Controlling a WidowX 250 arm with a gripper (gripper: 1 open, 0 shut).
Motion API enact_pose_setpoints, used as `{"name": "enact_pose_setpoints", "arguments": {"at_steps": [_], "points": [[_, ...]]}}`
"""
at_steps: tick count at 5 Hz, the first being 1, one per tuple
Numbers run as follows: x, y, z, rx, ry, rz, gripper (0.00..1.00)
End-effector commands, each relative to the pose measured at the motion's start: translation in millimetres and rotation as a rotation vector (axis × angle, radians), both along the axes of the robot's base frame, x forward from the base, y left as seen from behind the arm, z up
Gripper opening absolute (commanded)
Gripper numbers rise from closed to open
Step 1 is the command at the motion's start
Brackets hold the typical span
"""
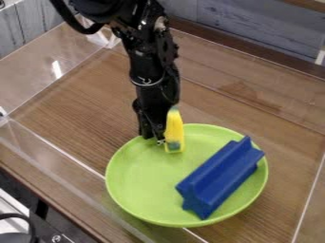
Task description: Remove the banana from inside the green plate and put it on the table
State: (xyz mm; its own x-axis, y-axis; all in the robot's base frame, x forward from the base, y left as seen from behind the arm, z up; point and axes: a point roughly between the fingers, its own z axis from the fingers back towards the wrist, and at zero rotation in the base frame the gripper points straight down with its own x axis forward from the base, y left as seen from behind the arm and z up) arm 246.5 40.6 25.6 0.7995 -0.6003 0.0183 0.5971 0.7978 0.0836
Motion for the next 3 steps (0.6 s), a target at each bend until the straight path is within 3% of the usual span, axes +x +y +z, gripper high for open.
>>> {"name": "enact_pose_setpoints", "arguments": {"at_steps": [1,3], "points": [[3.2,4.1,7.1,0.004,-0.014,-0.017,0.00],[12.4,2.2,3.6,-0.008,-0.023,-0.032,0.00]]}}
